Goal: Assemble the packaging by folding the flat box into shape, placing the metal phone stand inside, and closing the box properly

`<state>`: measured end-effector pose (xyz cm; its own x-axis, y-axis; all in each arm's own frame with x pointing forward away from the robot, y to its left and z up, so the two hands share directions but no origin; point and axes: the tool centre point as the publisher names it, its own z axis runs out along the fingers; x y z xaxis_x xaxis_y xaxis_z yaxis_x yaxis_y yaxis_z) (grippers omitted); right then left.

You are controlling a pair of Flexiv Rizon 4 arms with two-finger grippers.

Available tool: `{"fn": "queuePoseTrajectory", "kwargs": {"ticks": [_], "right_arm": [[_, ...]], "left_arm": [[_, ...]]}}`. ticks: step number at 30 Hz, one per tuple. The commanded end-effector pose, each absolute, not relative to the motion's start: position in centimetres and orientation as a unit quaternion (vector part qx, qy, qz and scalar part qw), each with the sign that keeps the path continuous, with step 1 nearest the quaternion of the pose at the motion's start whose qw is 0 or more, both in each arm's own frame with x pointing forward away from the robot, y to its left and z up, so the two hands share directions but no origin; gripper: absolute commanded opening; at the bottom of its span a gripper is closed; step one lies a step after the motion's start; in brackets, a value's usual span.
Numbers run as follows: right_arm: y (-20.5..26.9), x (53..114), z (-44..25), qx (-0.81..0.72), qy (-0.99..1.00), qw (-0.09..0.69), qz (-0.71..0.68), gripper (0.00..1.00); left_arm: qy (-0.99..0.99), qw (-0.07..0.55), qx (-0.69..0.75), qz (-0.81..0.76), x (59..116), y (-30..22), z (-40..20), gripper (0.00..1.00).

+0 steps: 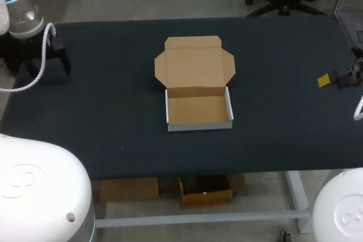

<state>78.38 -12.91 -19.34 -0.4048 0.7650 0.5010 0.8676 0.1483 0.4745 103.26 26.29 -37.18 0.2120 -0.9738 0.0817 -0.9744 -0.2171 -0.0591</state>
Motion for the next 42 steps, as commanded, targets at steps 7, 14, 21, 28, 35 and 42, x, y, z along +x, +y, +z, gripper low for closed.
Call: {"fn": "queuePoseTrajectory", "kwargs": {"ticks": [7, 14, 21, 28, 35, 42], "right_arm": [[-13.0, 78.3, -19.2, -0.54, -0.755, 0.072, -0.365, 1.0], [-13.0, 78.3, -19.2, -0.54, -0.755, 0.072, -0.365, 1.0], [-13.0, 78.3, -19.2, -0.54, -0.755, 0.072, -0.365, 1.0], [-13.0, 78.3, -19.2, -0.54, -0.755, 0.072, -0.365, 1.0], [-13.0, 78.3, -19.2, -0.54, -0.755, 0.072, -0.365, 1.0], [-13.0, 78.3, -19.2, -0.54, -0.755, 0.072, -0.365, 1.0]], "left_arm": [[-0.636, -0.003, 0.77, 0.045, 104.3, 26.8, -37.7, 1.0], [-0.638, -0.026, 0.768, 0.053, 105.2, 27.3, -38.0, 1.0], [-0.639, -0.035, 0.767, 0.05, 106.0, 27.5, -38.2, 1.0], [-0.644, -0.036, 0.762, 0.05, 106.8, 27.4, -38.4, 1.0], [-0.646, -0.037, 0.761, 0.046, 107.4, 27.2, -38.4, 1.0], [-0.645, -0.038, 0.762, 0.043, 107.7, 27.3, -38.4, 1.0]]}}
